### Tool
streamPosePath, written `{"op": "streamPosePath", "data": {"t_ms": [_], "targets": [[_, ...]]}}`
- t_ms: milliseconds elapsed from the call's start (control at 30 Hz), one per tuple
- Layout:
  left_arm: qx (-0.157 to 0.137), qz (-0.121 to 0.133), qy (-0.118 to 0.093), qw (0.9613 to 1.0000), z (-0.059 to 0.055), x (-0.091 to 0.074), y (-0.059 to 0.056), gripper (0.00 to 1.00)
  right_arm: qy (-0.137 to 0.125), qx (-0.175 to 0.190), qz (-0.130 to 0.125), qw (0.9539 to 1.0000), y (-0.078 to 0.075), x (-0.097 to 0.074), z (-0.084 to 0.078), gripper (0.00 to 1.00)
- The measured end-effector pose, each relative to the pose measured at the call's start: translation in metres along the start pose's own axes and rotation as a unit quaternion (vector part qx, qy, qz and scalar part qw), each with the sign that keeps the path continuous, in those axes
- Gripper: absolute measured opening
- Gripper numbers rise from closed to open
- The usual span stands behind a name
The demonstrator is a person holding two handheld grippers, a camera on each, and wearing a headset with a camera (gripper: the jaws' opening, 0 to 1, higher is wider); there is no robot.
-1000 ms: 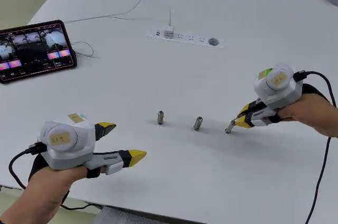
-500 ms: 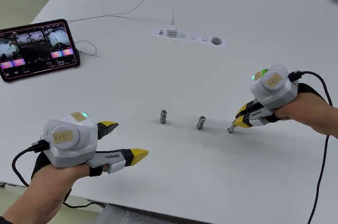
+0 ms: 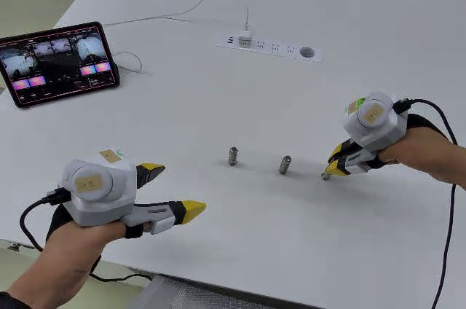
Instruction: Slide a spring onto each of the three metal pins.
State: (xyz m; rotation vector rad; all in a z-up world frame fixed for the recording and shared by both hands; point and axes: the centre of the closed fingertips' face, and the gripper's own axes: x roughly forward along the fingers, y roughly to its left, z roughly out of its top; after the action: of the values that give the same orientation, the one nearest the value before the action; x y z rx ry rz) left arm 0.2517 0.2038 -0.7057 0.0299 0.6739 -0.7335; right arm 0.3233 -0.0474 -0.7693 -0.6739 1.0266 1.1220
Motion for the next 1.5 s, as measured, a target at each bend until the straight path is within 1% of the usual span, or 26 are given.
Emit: {"op": "streamPosePath", "data": {"t_ms": [233,433,733,933,1033,1133,1167,1300,1433,1500], "targets": [[0.001,0.000,0.000,1.0000,0.001,0.000,-0.001,0.66,0.006,-0.004,0.001,1.0000,-0.001,0.003,-0.003,0.13],[0.003,-0.001,-0.001,1.0000,0.002,0.002,-0.001,0.66,0.012,-0.005,0.003,0.9999,0.001,0.006,-0.007,0.13],[0.004,-0.003,-0.003,1.0000,0.005,0.003,-0.001,0.67,0.011,-0.001,0.003,0.9999,0.003,0.007,-0.007,0.13],[0.003,0.000,-0.005,1.0000,0.008,0.002,0.000,0.68,0.009,0.005,-0.001,1.0000,0.003,0.005,-0.008,0.21],[0.002,0.000,-0.007,1.0000,0.009,0.002,0.000,0.68,0.004,0.017,-0.004,0.9998,0.003,0.001,-0.010,0.25],[0.000,-0.001,-0.006,1.0000,0.009,0.002,0.000,0.67,-0.010,0.039,-0.004,0.9992,0.006,-0.002,-0.011,0.31],[-0.001,-0.002,-0.008,1.0000,0.010,0.002,0.000,0.67,-0.014,0.051,-0.008,0.9986,0.004,-0.003,-0.013,0.33],[-0.001,-0.001,-0.008,1.0000,0.013,0.002,0.000,0.67,-0.024,0.071,-0.014,0.9971,0.001,-0.006,-0.019,0.38],[0.000,0.001,-0.010,0.9999,0.018,0.001,0.000,0.69,-0.040,0.103,-0.028,0.9935,-0.001,-0.012,-0.024,0.47],[0.000,0.002,-0.012,0.9999,0.020,0.001,0.001,0.70,-0.052,0.117,-0.033,0.9913,-0.001,-0.015,-0.025,0.50]]}}
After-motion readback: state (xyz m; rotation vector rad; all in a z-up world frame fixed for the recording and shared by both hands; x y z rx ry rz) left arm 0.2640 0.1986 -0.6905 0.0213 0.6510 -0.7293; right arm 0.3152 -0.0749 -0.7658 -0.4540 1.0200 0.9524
